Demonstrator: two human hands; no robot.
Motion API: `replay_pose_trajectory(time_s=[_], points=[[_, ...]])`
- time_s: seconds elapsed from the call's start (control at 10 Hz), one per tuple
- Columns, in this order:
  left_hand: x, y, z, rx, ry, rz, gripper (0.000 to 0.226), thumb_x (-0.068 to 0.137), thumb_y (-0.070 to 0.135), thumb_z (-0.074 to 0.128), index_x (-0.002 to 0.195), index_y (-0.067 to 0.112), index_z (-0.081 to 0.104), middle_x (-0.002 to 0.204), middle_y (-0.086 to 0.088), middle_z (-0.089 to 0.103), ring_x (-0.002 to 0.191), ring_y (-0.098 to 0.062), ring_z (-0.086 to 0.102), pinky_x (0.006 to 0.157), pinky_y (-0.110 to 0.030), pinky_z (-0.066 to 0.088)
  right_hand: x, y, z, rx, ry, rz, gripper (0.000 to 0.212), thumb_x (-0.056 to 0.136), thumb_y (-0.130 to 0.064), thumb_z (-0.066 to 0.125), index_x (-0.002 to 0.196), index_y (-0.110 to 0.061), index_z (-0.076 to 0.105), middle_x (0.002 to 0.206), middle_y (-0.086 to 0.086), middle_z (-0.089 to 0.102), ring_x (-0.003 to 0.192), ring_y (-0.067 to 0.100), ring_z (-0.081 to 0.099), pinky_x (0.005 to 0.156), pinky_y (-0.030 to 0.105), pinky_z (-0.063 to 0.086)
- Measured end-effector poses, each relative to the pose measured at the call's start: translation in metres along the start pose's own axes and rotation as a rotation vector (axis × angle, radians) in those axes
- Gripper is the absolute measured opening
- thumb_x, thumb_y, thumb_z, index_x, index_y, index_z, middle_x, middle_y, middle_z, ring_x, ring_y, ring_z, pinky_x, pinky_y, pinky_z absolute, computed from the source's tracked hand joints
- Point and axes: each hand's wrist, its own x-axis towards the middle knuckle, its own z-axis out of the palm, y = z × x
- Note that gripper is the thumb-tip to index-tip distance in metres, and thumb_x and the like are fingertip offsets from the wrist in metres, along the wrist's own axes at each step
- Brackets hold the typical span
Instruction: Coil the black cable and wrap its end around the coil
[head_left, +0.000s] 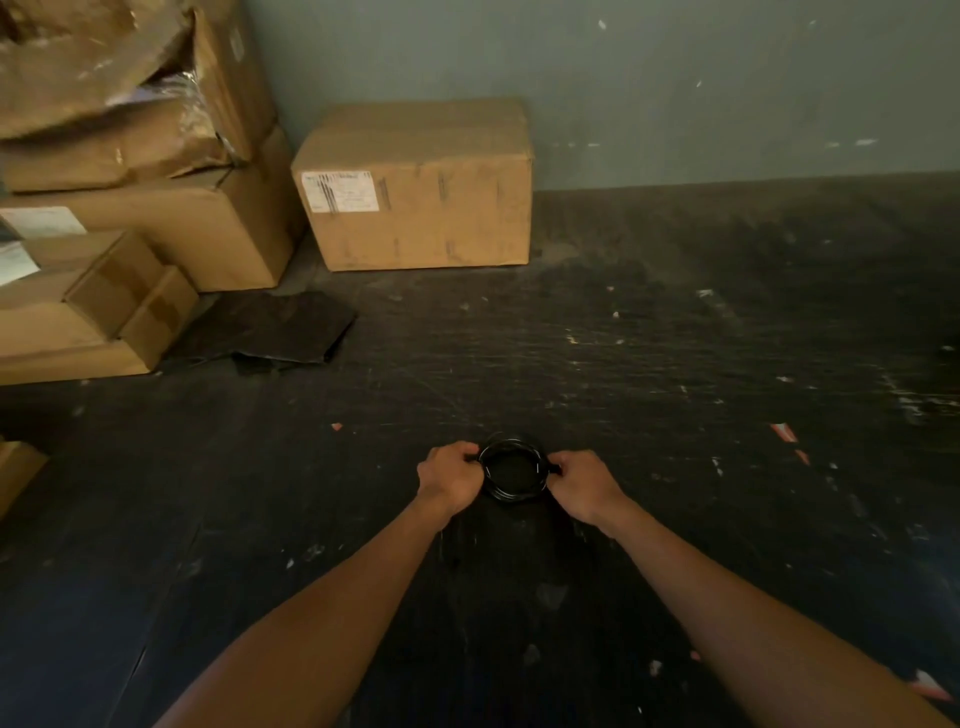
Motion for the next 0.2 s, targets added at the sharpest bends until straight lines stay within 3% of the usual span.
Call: replay_pose_trajectory(time_s=[0.1, 0.2], points=[[-0.001, 0.001, -0.002, 0.012, -0.023, -0.003, 0.045, 0.097, 0.016, 0.053, 0.142, 0.020, 0.048, 0.134, -0.010, 0.056, 0.087, -0.012, 0.061, 0.067, -0.021, 0.049, -0.004, -0.004, 0.000, 0.000, 0.021, 0.007, 0.050, 0.094, -0.017, 0.054, 0.143, -0.017, 0.043, 0.143, 0.016, 0.046, 0.132, 0.031, 0.045, 0.110, 0.048, 0.039], [-0.014, -0.008, 0.000, 0.064, -0.050, 0.032, 0.046, 0.097, 0.019, 0.054, 0.142, 0.020, 0.046, 0.133, -0.012, 0.055, 0.096, -0.020, 0.064, 0.076, -0.029, 0.056, -0.020, 0.001, 0.006, 0.036, 0.083, 0.022, 0.054, 0.093, -0.016, 0.057, 0.144, -0.022, 0.040, 0.149, 0.014, 0.035, 0.126, 0.030, 0.050, 0.103, 0.042, 0.047]])
